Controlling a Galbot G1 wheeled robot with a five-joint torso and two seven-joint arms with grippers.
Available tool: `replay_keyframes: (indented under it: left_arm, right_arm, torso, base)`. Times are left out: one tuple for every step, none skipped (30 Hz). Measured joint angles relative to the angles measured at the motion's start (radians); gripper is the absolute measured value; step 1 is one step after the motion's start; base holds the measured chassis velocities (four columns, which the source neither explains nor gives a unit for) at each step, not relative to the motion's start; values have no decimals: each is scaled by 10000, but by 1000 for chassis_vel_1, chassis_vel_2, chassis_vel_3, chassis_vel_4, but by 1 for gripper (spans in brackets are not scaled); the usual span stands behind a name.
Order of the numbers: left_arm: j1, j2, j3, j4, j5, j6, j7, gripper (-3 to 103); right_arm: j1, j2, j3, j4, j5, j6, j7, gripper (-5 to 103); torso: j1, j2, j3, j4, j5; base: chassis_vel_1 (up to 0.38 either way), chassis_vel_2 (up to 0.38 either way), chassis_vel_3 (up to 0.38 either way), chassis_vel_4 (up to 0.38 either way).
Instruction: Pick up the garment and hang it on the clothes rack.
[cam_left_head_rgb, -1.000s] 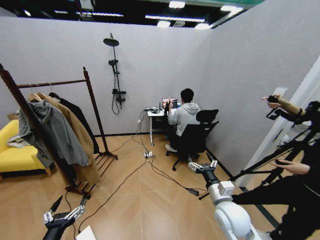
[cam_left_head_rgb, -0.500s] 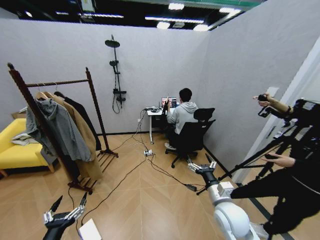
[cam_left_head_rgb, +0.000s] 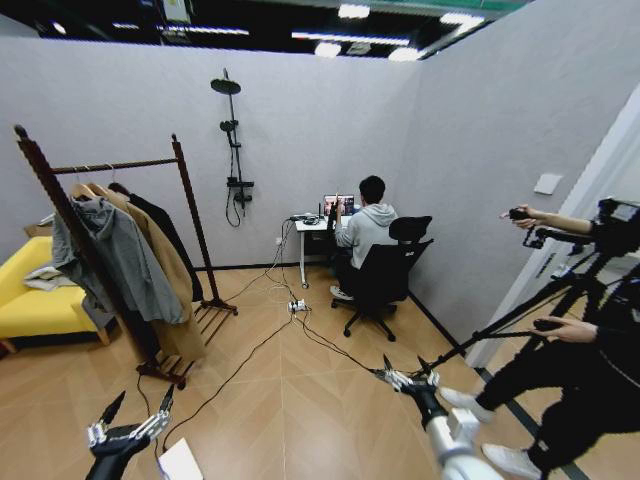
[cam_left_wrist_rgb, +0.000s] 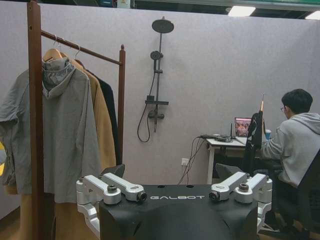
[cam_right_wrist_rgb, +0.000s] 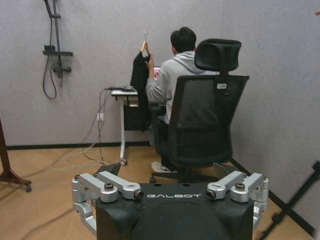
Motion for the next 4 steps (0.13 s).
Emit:
replay_keyframes:
  left_arm:
    - [0,0,0,0,0,0,0,100]
    - [1,0,0,0,0,0,0,100]
    - [1,0,0,0,0,0,0,100]
    - [0,0,0,0,1,0,0,100]
  right_arm:
    - [-84,9,48,-216,-79,342,-8,100]
    - [-164,9,114,-504,-226,927,-19,100]
    - [-164,9,114,-504,-226,927,-19,100]
    - [-170,-19,127,-662,-287,1247,-20,100]
  torso:
    - [0,0,0,0,1]
    - [0,0,0,0,1]
    - [0,0,0,0,1]
    - [-1,1,-1,2,0]
  base:
    - [0,0,0,0]
    - [0,0,0,0]
    - [0,0,0,0]
    - [0,0,0,0]
